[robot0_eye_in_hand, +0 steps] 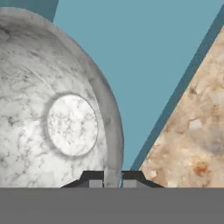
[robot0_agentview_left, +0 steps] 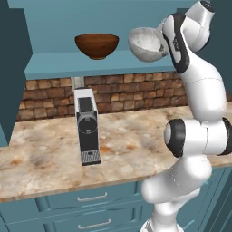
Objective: Pick up the bowls from the cabinet and place each bowl in front of a stool on the dining counter.
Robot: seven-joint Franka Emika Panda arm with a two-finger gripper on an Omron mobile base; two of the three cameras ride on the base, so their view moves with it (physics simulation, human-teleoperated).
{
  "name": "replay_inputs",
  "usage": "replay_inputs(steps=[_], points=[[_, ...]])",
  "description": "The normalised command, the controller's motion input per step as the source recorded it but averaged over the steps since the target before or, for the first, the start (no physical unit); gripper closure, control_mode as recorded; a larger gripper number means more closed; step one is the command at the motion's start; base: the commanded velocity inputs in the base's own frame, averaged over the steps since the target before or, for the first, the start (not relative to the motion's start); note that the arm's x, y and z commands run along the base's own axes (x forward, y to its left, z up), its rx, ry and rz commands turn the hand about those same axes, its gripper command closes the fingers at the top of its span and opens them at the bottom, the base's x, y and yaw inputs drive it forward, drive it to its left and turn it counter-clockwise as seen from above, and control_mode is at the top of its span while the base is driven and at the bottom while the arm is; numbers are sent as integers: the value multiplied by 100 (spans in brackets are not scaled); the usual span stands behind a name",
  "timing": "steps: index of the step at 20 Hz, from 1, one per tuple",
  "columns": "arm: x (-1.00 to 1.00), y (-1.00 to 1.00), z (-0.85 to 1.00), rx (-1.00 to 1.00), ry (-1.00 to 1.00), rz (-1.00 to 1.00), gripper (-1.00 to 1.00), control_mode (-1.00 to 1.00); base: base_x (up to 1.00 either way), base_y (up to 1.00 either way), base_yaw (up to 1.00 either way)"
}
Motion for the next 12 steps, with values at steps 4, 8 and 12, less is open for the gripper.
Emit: replay_inputs(steps=[4,8,12], points=[[-100,15,-21,0,1,0,100,-100,0,0,0],[-100,6,-4,0,7,0,100,-100,0,0,0],[-100,0,0,0,11,0,100,-100,0,0,0]])
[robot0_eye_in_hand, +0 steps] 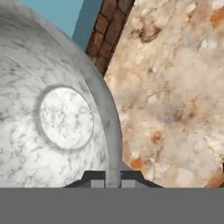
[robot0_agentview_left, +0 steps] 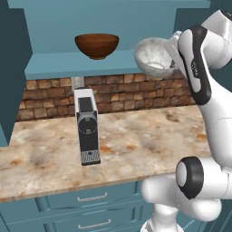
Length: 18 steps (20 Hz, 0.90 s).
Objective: Pick up the bowls from the cabinet and place each bowl in front of a stool on the dining counter.
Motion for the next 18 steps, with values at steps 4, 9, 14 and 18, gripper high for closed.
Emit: replay_inputs(steps=[4,9,14,18], points=[[-100,0,0,0,20,-1,100,-100,0,0,0],[-89,0,0,0,32,0,100,-100,0,0,0],[-70,0,-6,0,33,0,100,-100,0,0,0],[-28,0,-14,0,10,0,100,-100,0,0,0]])
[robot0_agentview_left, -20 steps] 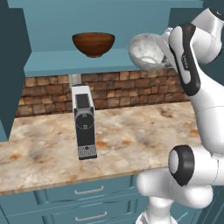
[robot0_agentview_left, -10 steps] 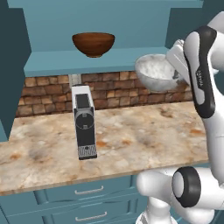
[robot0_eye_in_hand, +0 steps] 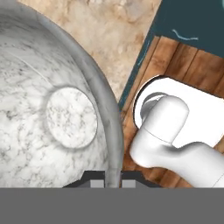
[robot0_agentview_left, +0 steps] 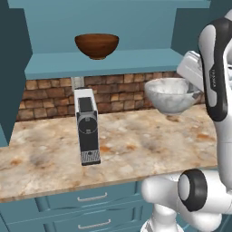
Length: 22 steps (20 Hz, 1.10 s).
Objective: Pick up the bowls from the cabinet and place each bowl in front of a stool on the dining counter.
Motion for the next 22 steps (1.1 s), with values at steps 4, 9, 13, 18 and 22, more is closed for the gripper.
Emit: replay_inputs(steps=[4,9,13,18,22], points=[[0,0,0,0,0,0,100,100,-76,8,0],[0,0,0,0,0,0,100,100,-100,75,23],[0,0,0,0,0,0,100,100,-65,81,81],[0,0,0,0,0,0,100,100,-31,52,99],[0,0,0,0,0,0,100,100,-28,54,98]])
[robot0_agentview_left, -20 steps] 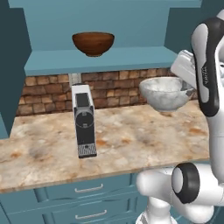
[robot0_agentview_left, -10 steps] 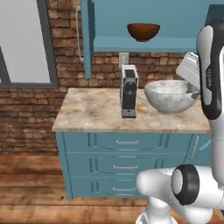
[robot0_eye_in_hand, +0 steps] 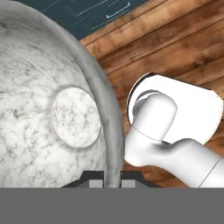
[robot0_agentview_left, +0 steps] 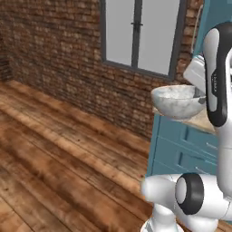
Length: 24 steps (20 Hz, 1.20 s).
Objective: Pick up the bowls from the cabinet and place each bowl in front of a stool on the dining counter.
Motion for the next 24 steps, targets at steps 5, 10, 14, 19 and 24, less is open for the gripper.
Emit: replay_inputs(steps=[5,10,14,19,24], points=[[0,0,0,0,0,0,100,100,0,58,87],[0,0,0,0,0,0,100,100,32,32,78],[0,0,0,0,0,0,100,100,76,1,75],[0,0,0,0,0,0,100,100,100,-32,65],[0,0,0,0,0,0,100,100,100,-45,61]])
